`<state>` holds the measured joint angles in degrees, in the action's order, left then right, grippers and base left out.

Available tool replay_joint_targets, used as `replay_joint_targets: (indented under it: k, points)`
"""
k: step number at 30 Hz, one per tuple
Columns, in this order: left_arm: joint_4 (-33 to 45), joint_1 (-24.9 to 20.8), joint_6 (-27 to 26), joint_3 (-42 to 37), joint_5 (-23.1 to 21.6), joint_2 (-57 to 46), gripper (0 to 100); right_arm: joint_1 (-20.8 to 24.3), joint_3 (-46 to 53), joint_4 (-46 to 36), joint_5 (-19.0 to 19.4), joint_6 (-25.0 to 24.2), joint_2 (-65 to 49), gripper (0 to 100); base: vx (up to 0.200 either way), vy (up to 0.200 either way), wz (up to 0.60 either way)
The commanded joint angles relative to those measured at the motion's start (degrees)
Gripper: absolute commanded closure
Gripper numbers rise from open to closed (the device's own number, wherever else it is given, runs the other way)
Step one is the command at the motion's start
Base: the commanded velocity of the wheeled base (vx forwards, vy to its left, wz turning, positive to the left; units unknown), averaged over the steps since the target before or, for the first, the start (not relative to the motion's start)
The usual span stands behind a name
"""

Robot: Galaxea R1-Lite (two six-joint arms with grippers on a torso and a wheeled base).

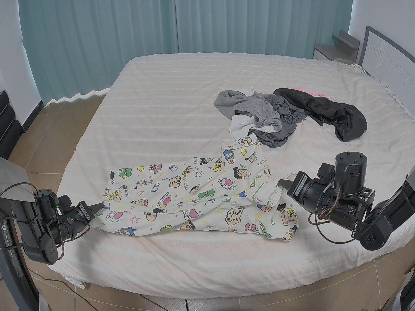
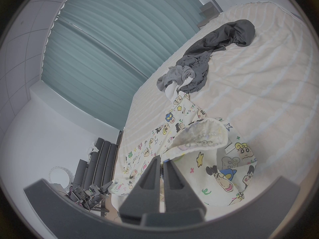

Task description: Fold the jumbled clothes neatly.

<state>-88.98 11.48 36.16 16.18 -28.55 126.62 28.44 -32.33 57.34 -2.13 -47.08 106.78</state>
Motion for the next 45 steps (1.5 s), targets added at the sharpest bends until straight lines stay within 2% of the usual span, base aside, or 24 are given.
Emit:
replay_joint_targets:
  k: [1,7,15,21,25,29,30,33,37,45]
  points:
    - [-0.4,-0.2,-0.6,0.2,0.0,2.8,0,0.0,0.5,0.0,0.1,0.1,0.4,100,0.0,0.0,0.0]
    - [-0.4,0.9,-5.8,0.9,0.4,5.5,0,0.4,1.3,0.0,0.6,0.1,0.6,100,0.0,0.0,0.0]
    - [-0.4,3.2,-5.5,2.2,0.1,0.6,0,0.4,1.8,0.0,0.7,0.1,0.4,100,0.0,0.0,0.0]
    - [2.2,2.7,-4.4,3.1,-0.3,-5.3,0,0.5,1.9,0.0,0.7,0.1,0.4,100,0.0,0.0,0.0]
    - [8.0,2.7,-4.5,3.6,-0.4,-10.2,0,0.5,2.1,0.1,0.7,0.1,0.5,100,0.0,0.0,0.0]
    - [21.9,2.7,-5.5,4.0,-1.6,-16.2,0,0.5,2.2,0.1,0.7,0.1,0.8,100,0.0,0.0,0.0]
    - [22.4,2.8,-5.6,4.1,-1.6,-16.3,0,0.5,2.2,0.1,0.7,0.1,0.8,100,0.0,0.0,0.0]
    - [32.6,2.9,-6.3,6.1,-3.4,-20.7,0,0.5,2.4,0.1,0.7,0.1,1.2,100,0.0,0.0,0.0]
    - [40.7,2.4,-6.5,8.3,-5.4,-22.4,0,0.5,2.5,0.1,0.7,0.1,1.2,100,0.0,0.0,0.0]
    - [42.4,1.5,-6.7,10.3,-5.4,-20.5,0,0.6,2.4,0.1,0.8,0.1,1.6,100,0.0,0.0,0.0]
